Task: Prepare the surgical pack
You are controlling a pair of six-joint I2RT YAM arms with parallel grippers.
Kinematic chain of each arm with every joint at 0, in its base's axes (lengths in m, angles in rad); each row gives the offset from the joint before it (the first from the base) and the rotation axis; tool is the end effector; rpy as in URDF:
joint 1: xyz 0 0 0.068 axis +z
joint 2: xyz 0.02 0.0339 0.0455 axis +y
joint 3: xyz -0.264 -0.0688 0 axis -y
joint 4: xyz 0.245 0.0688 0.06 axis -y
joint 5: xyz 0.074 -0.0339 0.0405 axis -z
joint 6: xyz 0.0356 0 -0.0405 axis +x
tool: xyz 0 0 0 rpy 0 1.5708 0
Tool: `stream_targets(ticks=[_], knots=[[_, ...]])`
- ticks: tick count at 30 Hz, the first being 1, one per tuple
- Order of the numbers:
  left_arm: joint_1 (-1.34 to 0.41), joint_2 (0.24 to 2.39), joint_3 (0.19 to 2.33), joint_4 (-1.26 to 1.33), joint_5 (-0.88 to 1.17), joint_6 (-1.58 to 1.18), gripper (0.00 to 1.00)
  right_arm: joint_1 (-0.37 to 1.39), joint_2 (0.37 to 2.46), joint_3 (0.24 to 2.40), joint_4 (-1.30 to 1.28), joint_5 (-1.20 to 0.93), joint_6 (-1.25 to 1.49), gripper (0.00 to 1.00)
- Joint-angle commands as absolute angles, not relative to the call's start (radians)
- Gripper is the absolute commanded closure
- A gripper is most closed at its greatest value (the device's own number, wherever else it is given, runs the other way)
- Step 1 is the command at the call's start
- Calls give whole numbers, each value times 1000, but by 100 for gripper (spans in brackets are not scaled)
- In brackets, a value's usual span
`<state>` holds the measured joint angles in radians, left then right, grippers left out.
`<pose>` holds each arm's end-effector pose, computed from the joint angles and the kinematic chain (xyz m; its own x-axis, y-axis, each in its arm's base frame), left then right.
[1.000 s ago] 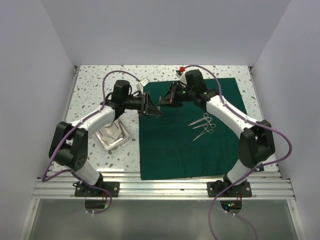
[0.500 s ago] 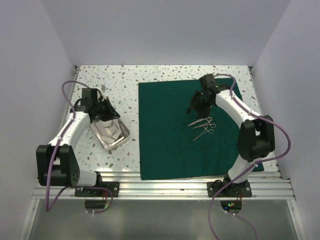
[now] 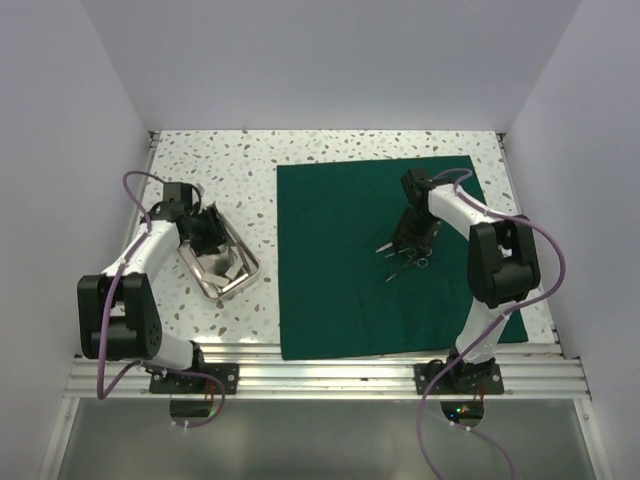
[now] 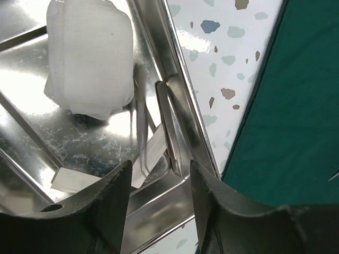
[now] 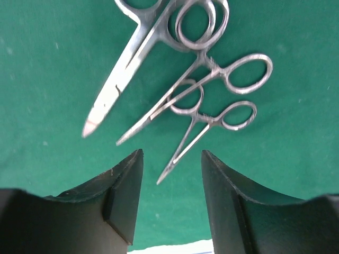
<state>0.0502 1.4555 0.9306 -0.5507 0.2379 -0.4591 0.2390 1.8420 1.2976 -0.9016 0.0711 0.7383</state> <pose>0.2834 0.0058 0.2093 -0.8157 -0.4722 -0.3341 -0.3329 0.8556 -0.3965 0.3358 0.0792 0.1836 -0.8661 0.4799 -0.1395 0.4805 0.8764 0.0316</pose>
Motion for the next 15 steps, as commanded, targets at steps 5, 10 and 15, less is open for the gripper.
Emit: stream_targets(ticks=[5, 10, 15], knots=[[32, 1440, 992, -512, 310, -422, 47, 229, 1920, 1388, -873, 132, 862, 57], [6, 1460, 1026, -502, 336, -419, 47, 226, 1959, 1407, -854, 141, 917, 62], [-37, 1489, 1057, -495, 370, -402, 47, 225, 2011, 1425, -861, 137, 956, 67]])
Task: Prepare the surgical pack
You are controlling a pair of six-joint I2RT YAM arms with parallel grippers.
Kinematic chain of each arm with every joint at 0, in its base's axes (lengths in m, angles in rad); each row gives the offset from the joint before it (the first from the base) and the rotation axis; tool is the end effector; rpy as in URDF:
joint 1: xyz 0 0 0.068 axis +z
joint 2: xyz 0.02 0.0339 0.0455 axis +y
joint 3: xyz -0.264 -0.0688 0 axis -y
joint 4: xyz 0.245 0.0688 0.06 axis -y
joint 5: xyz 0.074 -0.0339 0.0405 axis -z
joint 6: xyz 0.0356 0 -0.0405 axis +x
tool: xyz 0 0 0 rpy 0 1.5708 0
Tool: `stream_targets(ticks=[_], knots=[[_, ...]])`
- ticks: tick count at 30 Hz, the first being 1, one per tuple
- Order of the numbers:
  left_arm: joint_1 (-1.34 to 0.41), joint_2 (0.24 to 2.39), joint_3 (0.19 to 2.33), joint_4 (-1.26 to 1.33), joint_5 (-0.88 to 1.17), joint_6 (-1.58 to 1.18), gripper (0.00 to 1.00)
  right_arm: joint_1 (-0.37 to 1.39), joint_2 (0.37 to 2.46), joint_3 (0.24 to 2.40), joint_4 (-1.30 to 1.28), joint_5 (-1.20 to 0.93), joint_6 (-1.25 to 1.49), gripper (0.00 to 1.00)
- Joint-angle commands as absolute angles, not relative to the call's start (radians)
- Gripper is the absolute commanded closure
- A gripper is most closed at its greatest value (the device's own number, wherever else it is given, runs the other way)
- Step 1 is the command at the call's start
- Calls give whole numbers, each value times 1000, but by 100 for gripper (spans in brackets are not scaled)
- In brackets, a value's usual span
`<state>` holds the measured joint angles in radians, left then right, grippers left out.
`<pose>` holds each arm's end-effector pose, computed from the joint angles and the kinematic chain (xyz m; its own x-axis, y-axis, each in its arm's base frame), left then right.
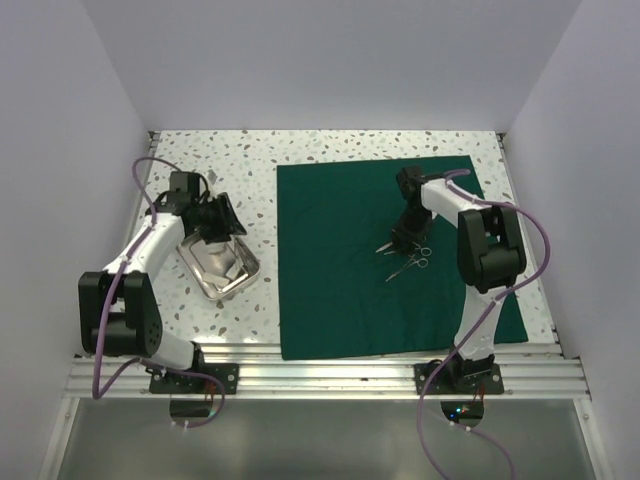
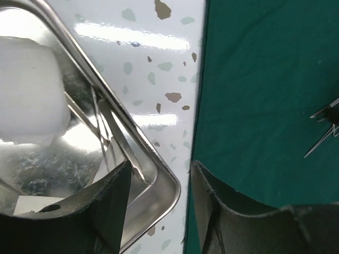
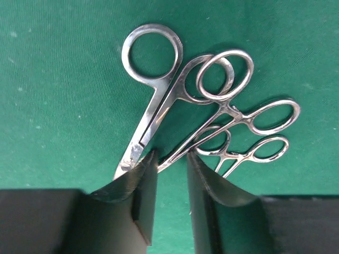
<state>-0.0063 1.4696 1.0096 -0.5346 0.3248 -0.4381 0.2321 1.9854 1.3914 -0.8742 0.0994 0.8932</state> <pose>0.2981 -0.0132 0.2308 -0.8356 -0.3968 -0.3799 -0.1929 0.8594 -0.4735 0.3649 0.0826 0.1589 -0.7775 0.6128 -0.1411 0.6169 0.7868 0.0179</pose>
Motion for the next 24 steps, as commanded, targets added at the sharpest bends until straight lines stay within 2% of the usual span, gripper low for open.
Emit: stream_targets(ticks=[1, 4, 8, 11, 13, 14, 21, 24], knots=[[-43, 1493, 1061, -494, 376, -397, 47, 224, 2011, 1419, -856, 138, 965, 70], [-72, 1505, 1084, -492, 408, -367, 46, 225, 2000, 1385, -853, 130, 995, 76], [-130, 1514, 1124, -482, 442, -338, 42, 224, 1942, 1336, -850, 138, 1035, 94], [-164, 1523, 1166, -479, 465, -322, 41, 225, 1886, 1356, -883, 163, 1048, 100], [-173, 1526, 1190, -471, 483, -321, 38, 224, 1850, 1368, -905, 179, 1043, 100], [-179, 1529, 1199, -460, 498, -322, 29, 227, 1820, 1379, -908, 183, 1036, 100], [-189, 1545, 1226, -396, 613, -336, 30, 232, 1764, 1445, -943, 138, 910, 100], [-190, 1549, 1200, -274, 768, -408, 27, 267, 1738, 1442, -741, -135, 660, 100]])
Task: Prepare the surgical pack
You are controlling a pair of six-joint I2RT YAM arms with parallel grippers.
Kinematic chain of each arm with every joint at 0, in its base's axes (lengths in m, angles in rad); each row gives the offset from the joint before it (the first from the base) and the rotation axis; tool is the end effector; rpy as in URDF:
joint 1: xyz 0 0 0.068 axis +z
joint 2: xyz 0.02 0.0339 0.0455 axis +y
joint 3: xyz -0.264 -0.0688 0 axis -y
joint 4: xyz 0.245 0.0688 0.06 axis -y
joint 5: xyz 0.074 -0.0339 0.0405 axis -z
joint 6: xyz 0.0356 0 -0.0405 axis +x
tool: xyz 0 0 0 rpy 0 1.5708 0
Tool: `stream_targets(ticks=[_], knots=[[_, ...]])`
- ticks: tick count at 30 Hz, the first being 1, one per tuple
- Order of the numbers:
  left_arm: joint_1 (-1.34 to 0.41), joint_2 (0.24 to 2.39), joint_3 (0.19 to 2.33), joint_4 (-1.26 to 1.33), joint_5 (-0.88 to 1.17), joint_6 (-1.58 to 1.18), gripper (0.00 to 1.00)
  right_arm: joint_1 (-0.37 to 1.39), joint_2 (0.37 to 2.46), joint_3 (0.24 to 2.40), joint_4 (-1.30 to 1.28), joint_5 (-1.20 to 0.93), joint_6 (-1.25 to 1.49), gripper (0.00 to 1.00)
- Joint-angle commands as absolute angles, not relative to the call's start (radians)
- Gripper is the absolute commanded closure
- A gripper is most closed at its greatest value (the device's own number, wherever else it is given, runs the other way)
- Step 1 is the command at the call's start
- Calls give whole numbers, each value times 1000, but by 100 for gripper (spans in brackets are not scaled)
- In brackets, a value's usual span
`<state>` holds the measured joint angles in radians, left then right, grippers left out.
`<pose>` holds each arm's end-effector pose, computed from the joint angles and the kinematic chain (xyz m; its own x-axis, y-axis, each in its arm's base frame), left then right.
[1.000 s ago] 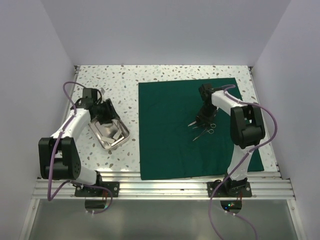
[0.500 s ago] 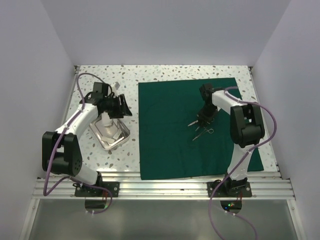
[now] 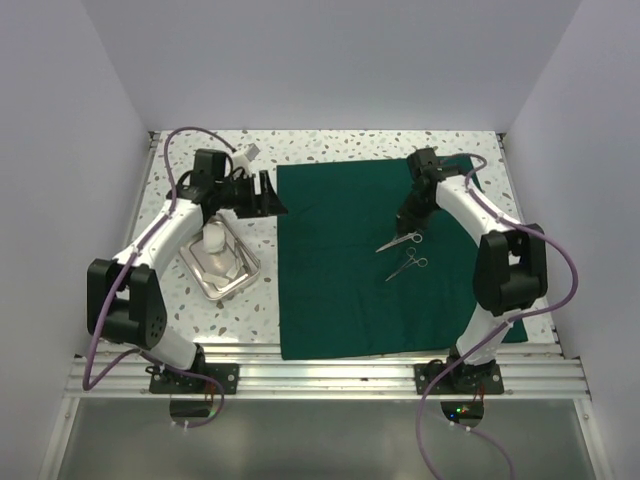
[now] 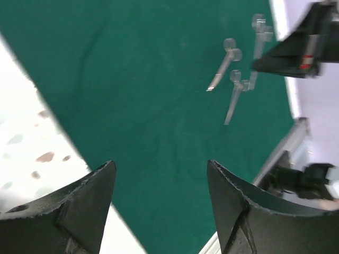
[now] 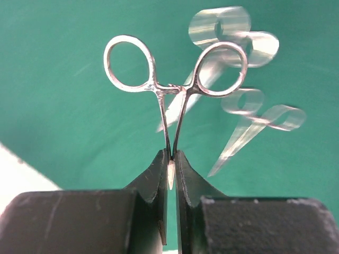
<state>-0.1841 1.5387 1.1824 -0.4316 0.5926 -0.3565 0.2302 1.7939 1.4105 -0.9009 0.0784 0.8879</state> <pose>0.3258 -0.0809 0.2747 -0.8412 -0.1378 -0.5228 0.2620 0.7419 -0.6172 0.3502 0.0792 0.2299 -0.7491 0.6188 -0.2366 0.5946 0.7855 0.1718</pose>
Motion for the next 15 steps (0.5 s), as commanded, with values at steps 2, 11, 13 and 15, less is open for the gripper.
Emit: stream_targets(ticks=[2, 11, 13, 15], knots=[[-190, 1555, 1168, -177, 849, -472, 26, 310, 1738, 1478, -709, -368, 533, 100], [-202, 1572, 1059, 54, 930, -695, 22, 612, 1775, 1606, -681, -410, 331, 100], [-206, 1568, 1042, 84, 919, -729, 22, 632, 1784, 1614, -664, -407, 344, 100], [-209, 1563, 1031, 92, 905, -736, 23, 661, 1792, 1628, -655, -400, 351, 100]])
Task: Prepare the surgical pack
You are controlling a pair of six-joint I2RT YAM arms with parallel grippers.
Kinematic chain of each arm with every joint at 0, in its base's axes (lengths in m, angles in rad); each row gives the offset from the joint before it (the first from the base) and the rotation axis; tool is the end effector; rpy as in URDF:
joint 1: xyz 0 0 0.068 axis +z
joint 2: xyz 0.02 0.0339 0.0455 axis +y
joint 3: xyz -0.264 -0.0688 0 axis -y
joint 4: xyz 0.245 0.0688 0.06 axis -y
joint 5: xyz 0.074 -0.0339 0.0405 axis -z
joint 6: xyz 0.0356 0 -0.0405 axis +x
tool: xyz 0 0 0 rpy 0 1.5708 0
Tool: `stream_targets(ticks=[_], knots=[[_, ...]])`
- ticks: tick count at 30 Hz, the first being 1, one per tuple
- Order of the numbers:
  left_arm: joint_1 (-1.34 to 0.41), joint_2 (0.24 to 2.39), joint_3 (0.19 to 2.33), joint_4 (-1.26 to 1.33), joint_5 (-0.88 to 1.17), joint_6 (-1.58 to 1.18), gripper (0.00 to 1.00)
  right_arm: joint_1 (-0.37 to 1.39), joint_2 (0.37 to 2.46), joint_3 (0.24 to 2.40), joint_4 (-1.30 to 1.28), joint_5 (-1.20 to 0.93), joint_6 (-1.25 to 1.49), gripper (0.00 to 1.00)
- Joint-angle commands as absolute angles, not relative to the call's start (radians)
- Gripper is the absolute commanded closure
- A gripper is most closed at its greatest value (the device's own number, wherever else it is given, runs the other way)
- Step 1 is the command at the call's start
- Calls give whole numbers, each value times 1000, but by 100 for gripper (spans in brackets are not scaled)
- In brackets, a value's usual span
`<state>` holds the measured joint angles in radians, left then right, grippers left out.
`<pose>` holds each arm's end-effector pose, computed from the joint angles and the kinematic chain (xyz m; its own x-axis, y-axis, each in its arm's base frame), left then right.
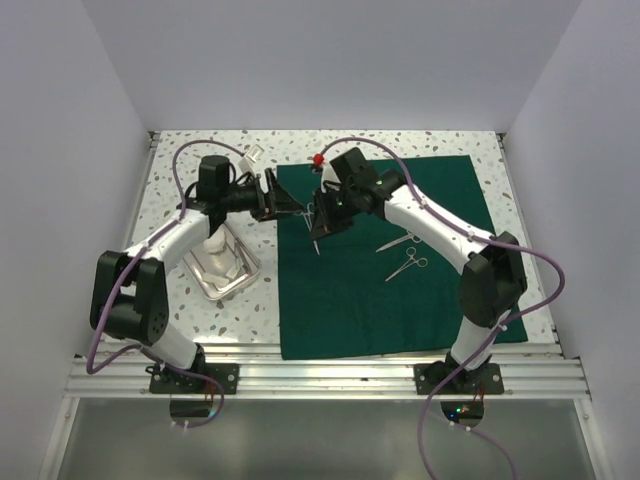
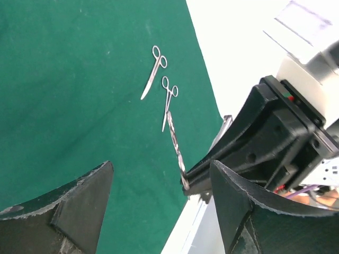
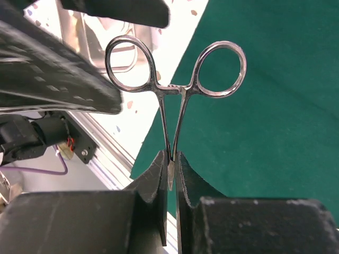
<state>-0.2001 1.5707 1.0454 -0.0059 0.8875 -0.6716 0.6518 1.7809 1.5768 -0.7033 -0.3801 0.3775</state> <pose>0.3328 -0.0957 0.2577 -0.8745 -0.2235 -0.4305 0.3023 0.4430 -0.8440 0.3045 0.2489 0.2964 -0.8569 -0.2233 -0.4647 -0.4616 0.7336 0.4987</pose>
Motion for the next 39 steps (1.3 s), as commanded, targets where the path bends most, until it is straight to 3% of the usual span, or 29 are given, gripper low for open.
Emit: stream_targets(ticks=[1, 4, 7, 10, 11, 14, 16, 21, 26, 33, 35, 36, 39], knots=[[-210, 1569, 1032, 81, 900, -733, 23, 667, 1793, 1641, -655, -396, 351, 100], [-212, 1591, 1032, 60, 899, -729, 27, 687, 1798, 1666, -652, -388, 357, 100], [-212, 1608, 1029, 92, 911, -752, 38, 699, 1815, 1693, -663, -388, 354, 100], [-209, 1618, 1038, 89, 916, -747, 87, 703, 1847, 1722, -702, -361, 371, 100], [-201, 1614, 1057, 2, 869, -724, 100, 696, 1862, 1736, -730, -316, 396, 74], [-151, 1583, 1104, -271, 717, -524, 100, 629, 1927, 1772, -923, -168, 483, 42], [-89, 1554, 1123, -397, 622, -453, 100, 544, 1924, 1708, -1015, -112, 541, 37], [63, 1436, 1081, -552, 353, -348, 100, 367, 1829, 1450, -899, -48, 753, 41], [69, 1482, 1130, -644, 172, -324, 100, 321, 1891, 1491, -902, 55, 864, 43], [72, 1621, 1129, -646, 201, -322, 100, 302, 2011, 1608, -927, 143, 968, 45], [72, 1632, 1129, -631, 213, -319, 88, 293, 2016, 1598, -913, 155, 985, 47], [74, 1637, 1129, -626, 222, -319, 74, 288, 2016, 1589, -911, 161, 989, 48], [72, 1625, 1138, -614, 252, -318, 62, 284, 2008, 1565, -913, 175, 1003, 52]])
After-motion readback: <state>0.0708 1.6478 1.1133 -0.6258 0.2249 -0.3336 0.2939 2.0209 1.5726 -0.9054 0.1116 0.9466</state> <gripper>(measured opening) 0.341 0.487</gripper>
